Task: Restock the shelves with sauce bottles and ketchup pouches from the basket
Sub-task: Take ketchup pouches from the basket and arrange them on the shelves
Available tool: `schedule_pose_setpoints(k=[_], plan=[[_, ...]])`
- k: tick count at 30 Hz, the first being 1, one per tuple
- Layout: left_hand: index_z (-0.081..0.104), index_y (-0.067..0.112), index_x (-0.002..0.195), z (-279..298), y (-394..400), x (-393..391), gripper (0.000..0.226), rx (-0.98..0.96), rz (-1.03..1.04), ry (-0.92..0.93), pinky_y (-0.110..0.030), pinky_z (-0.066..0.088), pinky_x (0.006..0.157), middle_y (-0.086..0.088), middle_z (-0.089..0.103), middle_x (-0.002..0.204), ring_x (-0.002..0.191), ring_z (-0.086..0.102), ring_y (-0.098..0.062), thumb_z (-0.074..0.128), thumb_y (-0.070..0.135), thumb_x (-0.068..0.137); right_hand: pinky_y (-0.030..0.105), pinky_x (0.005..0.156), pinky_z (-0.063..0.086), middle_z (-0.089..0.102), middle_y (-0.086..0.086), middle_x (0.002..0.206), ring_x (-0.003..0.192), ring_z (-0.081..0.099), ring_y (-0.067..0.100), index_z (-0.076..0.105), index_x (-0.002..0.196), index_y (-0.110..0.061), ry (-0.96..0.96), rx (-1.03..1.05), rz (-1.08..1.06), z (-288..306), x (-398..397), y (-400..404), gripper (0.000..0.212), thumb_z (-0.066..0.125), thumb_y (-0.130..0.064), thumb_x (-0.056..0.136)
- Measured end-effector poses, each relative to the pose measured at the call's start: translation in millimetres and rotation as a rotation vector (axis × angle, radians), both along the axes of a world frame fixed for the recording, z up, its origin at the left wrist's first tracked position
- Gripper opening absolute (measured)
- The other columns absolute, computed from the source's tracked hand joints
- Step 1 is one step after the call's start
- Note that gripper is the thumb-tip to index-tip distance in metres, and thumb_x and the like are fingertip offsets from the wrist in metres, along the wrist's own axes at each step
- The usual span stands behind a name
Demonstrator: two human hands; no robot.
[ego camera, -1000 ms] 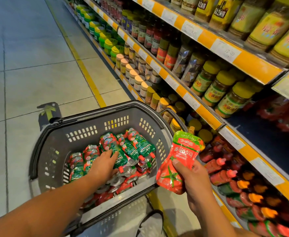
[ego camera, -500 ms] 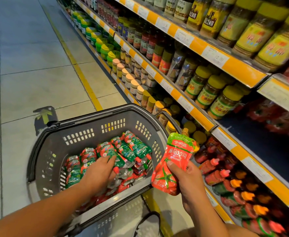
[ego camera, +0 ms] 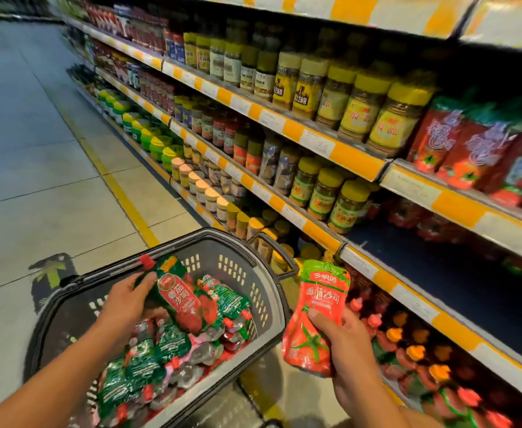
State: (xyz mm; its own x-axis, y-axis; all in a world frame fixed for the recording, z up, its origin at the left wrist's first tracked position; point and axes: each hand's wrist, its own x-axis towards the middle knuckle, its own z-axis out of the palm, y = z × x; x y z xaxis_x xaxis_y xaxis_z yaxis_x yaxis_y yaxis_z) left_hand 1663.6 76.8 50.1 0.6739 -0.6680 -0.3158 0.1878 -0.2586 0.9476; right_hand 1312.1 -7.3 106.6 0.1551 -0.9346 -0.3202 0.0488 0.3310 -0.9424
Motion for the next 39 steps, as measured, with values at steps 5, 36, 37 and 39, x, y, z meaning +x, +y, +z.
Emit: schedule_pose_setpoints(k=[5,36,37,39], plan=[[0.067,0.009,0.108,55.0,-24.9,-67.7,0.021,-0.120,-0.125,0.078,-0.043,0.065,0.069,-0.016,0.079,0.095,0.077,0.076,-0.029,0.056,0.026,0.105,0.055,0.085,0.061,0.079,0.017,0.096,0.085,0.077,0.039,0.071,0.110,-0.009,0.039,-0.056,-0.126,30.7,-74.9,-2.0,0.023,0.075,-0.008,0.088],[0.062,0.014,0.113,106.9,-110.6,-640.7,0.017,-0.074,-0.866,0.488,-0.030,0.062,0.057,-0.016,0.076,0.103,0.081,0.078,-0.024,0.053,0.027,0.108,0.027,0.058,0.056,0.073,0.007,0.086,0.065,0.070,0.016,0.065,0.086,-0.016,0.138,-0.107,-1.132,41.5,-566.6,57.4,0.013,0.069,-0.003,0.089],[0.063,0.014,0.111,104.9,-116.1,-652.1,0.016,-0.080,-0.867,0.503,-0.030,0.062,0.058,-0.016,0.076,0.103,0.078,0.079,-0.022,0.054,0.027,0.108,0.032,0.066,0.059,0.075,0.009,0.092,0.072,0.072,0.019,0.067,0.085,-0.015,0.152,-0.107,-1.136,39.2,-575.2,53.6,0.012,0.070,-0.004,0.088],[0.064,0.014,0.113,99.6,-129.2,-673.4,0.018,-0.084,-0.869,0.532,-0.031,0.063,0.060,-0.017,0.075,0.107,0.076,0.079,-0.022,0.054,0.028,0.107,0.045,0.081,0.063,0.077,0.011,0.097,0.085,0.075,0.027,0.070,0.086,-0.015,0.160,-0.111,-1.155,33.8,-592.5,45.2,0.012,0.073,-0.004,0.085]])
